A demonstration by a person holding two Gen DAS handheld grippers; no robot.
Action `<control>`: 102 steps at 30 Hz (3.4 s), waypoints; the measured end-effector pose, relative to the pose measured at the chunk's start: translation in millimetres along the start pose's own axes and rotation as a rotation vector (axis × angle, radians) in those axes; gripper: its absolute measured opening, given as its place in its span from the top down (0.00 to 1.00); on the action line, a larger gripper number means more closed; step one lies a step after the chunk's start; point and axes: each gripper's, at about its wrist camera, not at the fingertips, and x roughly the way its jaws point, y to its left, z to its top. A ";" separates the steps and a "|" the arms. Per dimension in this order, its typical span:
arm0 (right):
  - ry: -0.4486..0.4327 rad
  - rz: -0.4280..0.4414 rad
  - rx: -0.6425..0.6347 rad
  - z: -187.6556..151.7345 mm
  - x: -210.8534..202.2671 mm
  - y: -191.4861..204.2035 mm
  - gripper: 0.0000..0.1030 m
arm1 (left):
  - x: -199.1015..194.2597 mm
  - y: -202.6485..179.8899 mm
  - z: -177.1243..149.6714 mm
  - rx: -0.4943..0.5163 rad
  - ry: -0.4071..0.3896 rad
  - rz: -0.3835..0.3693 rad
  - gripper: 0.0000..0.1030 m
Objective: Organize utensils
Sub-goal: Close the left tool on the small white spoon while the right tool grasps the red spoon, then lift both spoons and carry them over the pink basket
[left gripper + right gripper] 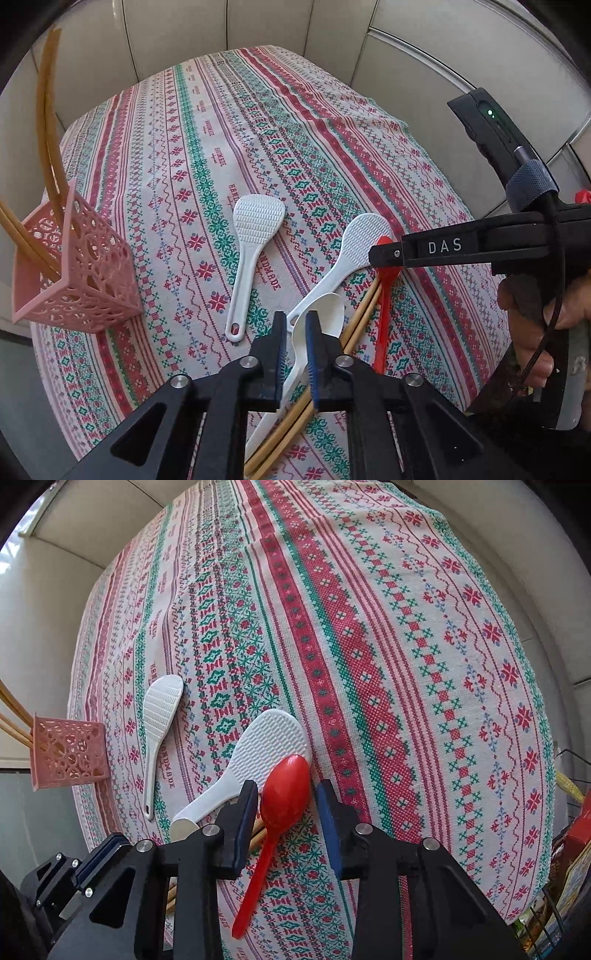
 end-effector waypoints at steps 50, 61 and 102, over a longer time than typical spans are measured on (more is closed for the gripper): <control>-0.262 0.246 -0.093 -32.3 -103.5 2.8 0.99 | -90.0 33.8 6.5 -0.187 -0.310 -0.001 0.98; -0.540 0.428 -0.246 -44.6 -150.3 88.8 0.99 | -182.7 123.4 -24.6 -0.414 -0.749 -0.176 0.98; -0.687 0.519 -0.275 -27.4 -138.1 137.3 0.99 | -98.3 195.2 1.7 -0.448 -0.739 -0.175 0.90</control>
